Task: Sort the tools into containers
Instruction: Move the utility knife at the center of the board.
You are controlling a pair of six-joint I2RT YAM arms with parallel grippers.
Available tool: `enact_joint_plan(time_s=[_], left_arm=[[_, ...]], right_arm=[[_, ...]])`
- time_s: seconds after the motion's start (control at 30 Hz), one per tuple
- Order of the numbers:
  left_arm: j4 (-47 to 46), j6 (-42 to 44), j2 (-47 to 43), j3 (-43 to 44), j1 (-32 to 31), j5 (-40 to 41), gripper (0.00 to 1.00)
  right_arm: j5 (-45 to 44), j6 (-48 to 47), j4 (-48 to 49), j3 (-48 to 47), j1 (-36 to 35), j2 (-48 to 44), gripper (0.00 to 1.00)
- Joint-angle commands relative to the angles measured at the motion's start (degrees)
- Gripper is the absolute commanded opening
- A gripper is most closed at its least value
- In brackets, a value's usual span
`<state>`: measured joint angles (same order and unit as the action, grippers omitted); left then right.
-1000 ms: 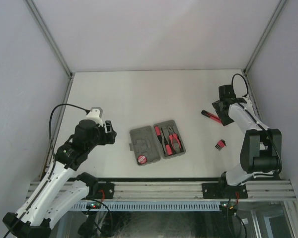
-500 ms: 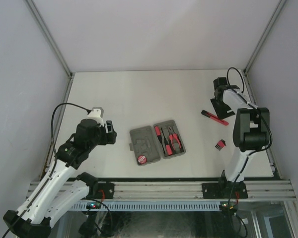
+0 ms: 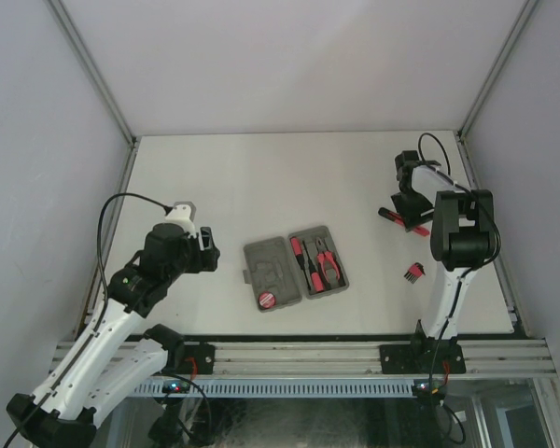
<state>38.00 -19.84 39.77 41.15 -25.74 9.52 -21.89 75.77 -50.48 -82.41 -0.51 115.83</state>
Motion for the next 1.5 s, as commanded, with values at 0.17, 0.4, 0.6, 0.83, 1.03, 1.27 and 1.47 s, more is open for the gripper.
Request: enact_joint_plan(time_s=[0.17,0.4,0.6,0.83,1.03,1.27,1.47], left_arm=[[-0.4,1.1,0.3,2.8,0.3,1.0,0.73],[-0.4,1.1,0.3,2.8,0.3,1.1,0.73],[-0.4,1.1,0.3,2.8,0.3,1.2,0.73],[-0.3,1.1,0.6,2.8,0.2,1.2,0.73],[-0.3,1.1,1.0,2.7,0.3,1.1,0.73],[-0.4,1.1,1.0,2.7,0.3,0.6,0.73],[-0.4,1.1,1.0,2.7,0.3,0.5,0.73]], right_arm=[[1.0,-3.1,3.8,1.3,-0.2,-1.0,0.5],[2.4,-7.2,7.7,3.7,-1.3,-3.3,0.25],[6.3,-20.3,14.6,4.9,-4.0,-5.1,0.19],[13.9,-37.9,22.6,9.1,-6.6,-7.5,0.14],[16.6,-50.2,24.3,11.7,-10.6,-10.1,0.17],[19.1,-60.9,21.4,11.6,-15.7,-11.0,0.22],[18.0,-63.7,19.0,11.7,-18.2,-9.8,0.23]])
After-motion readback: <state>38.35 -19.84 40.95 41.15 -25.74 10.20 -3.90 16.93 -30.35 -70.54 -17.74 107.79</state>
